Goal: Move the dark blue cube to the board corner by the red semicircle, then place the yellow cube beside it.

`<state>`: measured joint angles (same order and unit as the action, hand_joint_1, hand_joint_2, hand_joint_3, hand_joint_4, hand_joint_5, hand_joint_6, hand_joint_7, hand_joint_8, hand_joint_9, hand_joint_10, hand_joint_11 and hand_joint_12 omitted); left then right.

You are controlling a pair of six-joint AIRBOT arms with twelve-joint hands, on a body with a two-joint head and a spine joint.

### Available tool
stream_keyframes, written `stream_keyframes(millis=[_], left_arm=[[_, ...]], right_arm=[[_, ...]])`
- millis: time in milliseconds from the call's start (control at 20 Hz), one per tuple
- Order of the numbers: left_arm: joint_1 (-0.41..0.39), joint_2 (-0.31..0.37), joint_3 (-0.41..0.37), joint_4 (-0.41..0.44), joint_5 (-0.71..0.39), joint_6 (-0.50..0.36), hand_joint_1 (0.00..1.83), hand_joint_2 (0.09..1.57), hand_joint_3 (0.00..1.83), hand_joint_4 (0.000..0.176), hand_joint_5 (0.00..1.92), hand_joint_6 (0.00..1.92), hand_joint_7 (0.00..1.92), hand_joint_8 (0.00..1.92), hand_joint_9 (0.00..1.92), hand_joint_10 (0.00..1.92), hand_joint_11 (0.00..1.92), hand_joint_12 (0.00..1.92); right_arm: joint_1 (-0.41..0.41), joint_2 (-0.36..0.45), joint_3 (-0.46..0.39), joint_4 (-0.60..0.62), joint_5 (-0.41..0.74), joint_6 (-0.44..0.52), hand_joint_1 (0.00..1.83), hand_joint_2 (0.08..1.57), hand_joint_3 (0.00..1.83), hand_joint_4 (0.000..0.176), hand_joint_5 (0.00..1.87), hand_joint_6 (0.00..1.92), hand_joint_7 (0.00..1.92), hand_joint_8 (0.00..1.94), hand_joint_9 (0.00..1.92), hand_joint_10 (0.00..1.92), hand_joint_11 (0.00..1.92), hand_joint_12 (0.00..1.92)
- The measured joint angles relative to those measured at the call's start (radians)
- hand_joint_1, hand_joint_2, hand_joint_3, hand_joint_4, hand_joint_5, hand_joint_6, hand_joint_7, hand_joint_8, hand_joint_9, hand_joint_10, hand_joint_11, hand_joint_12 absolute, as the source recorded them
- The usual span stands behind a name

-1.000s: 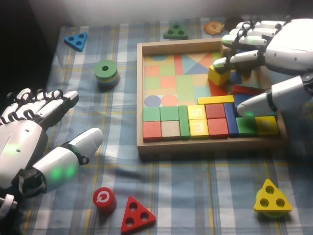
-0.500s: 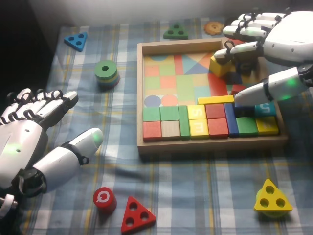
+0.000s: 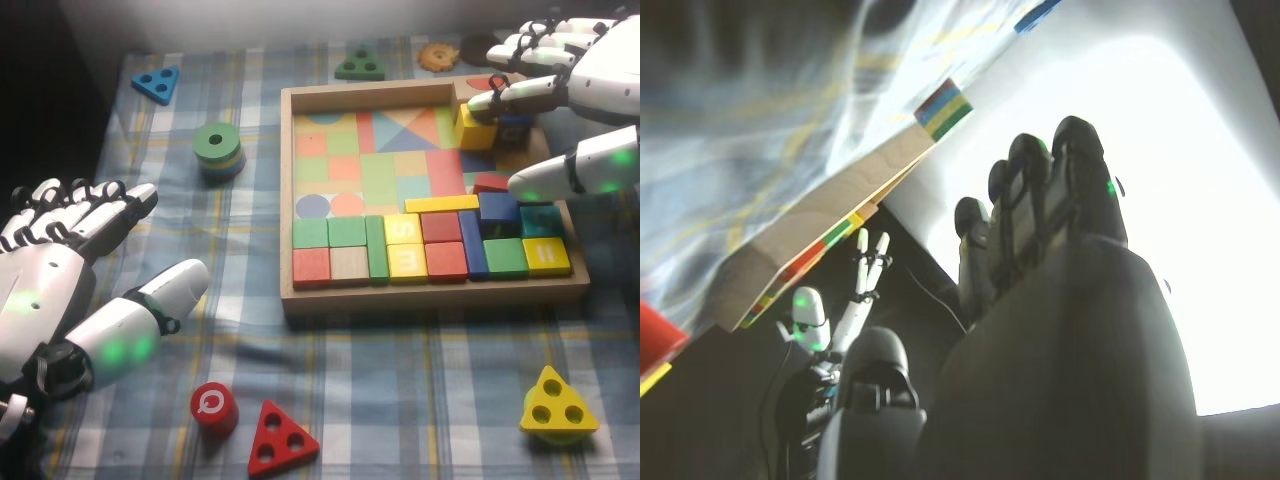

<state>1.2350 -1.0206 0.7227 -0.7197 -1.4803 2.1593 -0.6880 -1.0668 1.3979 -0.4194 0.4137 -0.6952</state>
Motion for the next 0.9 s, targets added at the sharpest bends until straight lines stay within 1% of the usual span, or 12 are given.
stream_keyframes(millis=[50, 100, 200, 350, 400, 500, 550, 650, 750, 800, 850, 900], left_arm=[[0.0, 0.0, 0.0, 0.0, 0.0, 0.0, 0.0, 1.12, 0.0, 0.104, 0.3, 0.0, 0.22, 0.0, 0.17, 0.0, 0.0, 0.0], [0.0, 0.0, 0.0, 0.0, 0.0, 0.0, 0.0, 1.13, 0.0, 0.098, 0.3, 0.0, 0.22, 0.0, 0.16, 0.0, 0.0, 0.0], [0.0, 0.0, 0.0, 0.0, 0.0, 0.0, 0.0, 1.13, 0.0, 0.113, 0.29, 0.0, 0.21, 0.0, 0.15, 0.0, 0.0, 0.0], [0.0, 0.0, 0.0, 0.0, 0.0, 0.0, 0.0, 1.13, 0.0, 0.109, 0.29, 0.0, 0.21, 0.0, 0.16, 0.0, 0.0, 0.0], [0.0, 0.0, 0.0, 0.0, 0.0, 0.0, 0.0, 1.12, 0.0, 0.117, 0.29, 0.0, 0.21, 0.0, 0.16, 0.0, 0.0, 0.0], [0.0, 0.0, 0.0, 0.0, 0.0, 0.0, 0.0, 1.13, 0.0, 0.116, 0.3, 0.0, 0.22, 0.0, 0.16, 0.0, 0.0, 0.0], [0.0, 0.0, 0.0, 0.0, 0.0, 0.0, 0.0, 1.14, 0.0, 0.103, 0.3, 0.01, 0.22, 0.0, 0.16, 0.0, 0.0, 0.0], [0.0, 0.0, 0.0, 0.0, 0.0, 0.0, 0.0, 1.14, 0.0, 0.096, 0.31, 0.01, 0.23, 0.0, 0.16, 0.0, 0.0, 0.0], [0.0, 0.0, 0.0, -0.002, 0.001, 0.0, 0.0, 1.13, 0.0, 0.088, 0.31, 0.01, 0.22, 0.0, 0.16, 0.0, 0.0, 0.0], [0.0, 0.0, 0.0, -0.002, 0.0, 0.0, 0.0, 1.13, 0.0, 0.096, 0.31, 0.0, 0.22, 0.0, 0.16, 0.0, 0.0, 0.0], [0.0, 0.0, 0.0, -0.002, 0.001, 0.0, 0.0, 1.13, 0.0, 0.104, 0.29, 0.0, 0.21, 0.0, 0.15, 0.0, 0.0, 0.0], [0.0, 0.0, 0.0, -0.002, 0.001, 0.0, 0.0, 1.13, 0.0, 0.107, 0.29, 0.0, 0.21, 0.0, 0.15, 0.0, 0.0, 0.0]], right_arm=[[0.0, 0.003, -0.002, 0.0, -0.002, 0.0, 0.0, 1.02, 0.02, 0.176, 0.29, 0.0, 0.0, 0.0, 0.0, 0.0, 0.0, 0.0], [0.0, 0.007, -0.004, -0.001, -0.003, 0.0, 0.0, 1.03, 0.02, 0.176, 0.29, 0.0, 0.0, 0.0, 0.0, 0.0, 0.0, 0.0], [0.0, 0.011, -0.005, 0.005, -0.008, 0.0, 0.0, 1.01, 0.01, 0.176, 0.29, 0.0, 0.0, 0.0, 0.0, 0.0, 0.0, 0.0], [0.0, 0.012, -0.005, 0.017, -0.008, -0.001, 0.0, 1.01, 0.01, 0.176, 0.29, 0.0, 0.0, 0.0, 0.0, 0.0, 0.0, 0.0], [0.0, 0.012, -0.005, 0.02, -0.007, -0.002, 0.0, 1.01, 0.0, 0.176, 0.3, 0.01, 0.0, 0.0, 0.0, 0.0, 0.0, 0.0], [0.0, 0.012, -0.009, 0.035, -0.003, -0.002, 0.0, 0.99, 0.0, 0.176, 0.29, 0.0, 0.0, 0.0, 0.0, 0.0, 0.0, 0.0], [0.0, 0.012, -0.013, 0.044, 0.0, -0.003, 0.0, 0.98, 0.0, 0.176, 0.29, 0.0, 0.0, 0.0, 0.0, 0.0, 0.0, 0.0], [0.0, 0.014, -0.016, 0.057, 0.011, -0.004, 0.0, 0.98, 0.0, 0.166, 0.29, 0.0, 0.0, 0.0, 0.0, 0.0, 0.0, 0.0], [0.0, 0.026, -0.029, 0.066, 0.029, -0.006, 0.0, 0.99, 0.0, 0.131, 0.29, 0.0, 0.0, 0.0, 0.0, 0.0, 0.0, 0.0], [0.0, 0.032, -0.034, 0.074, 0.042, -0.006, 0.0, 1.0, 0.0, 0.107, 0.3, 0.01, 0.0, 0.0, 0.0, 0.0, 0.0, 0.0], [0.0, 0.039, -0.039, 0.089, 0.055, -0.006, 0.0, 1.02, 0.01, 0.068, 0.31, 0.01, 0.0, 0.0, 0.0, 0.0, 0.0, 0.0], [0.0, 0.045, -0.043, 0.098, 0.063, -0.006, 0.0, 1.03, 0.01, 0.051, 0.31, 0.01, 0.0, 0.0, 0.0, 0.0, 0.0, 0.0]])
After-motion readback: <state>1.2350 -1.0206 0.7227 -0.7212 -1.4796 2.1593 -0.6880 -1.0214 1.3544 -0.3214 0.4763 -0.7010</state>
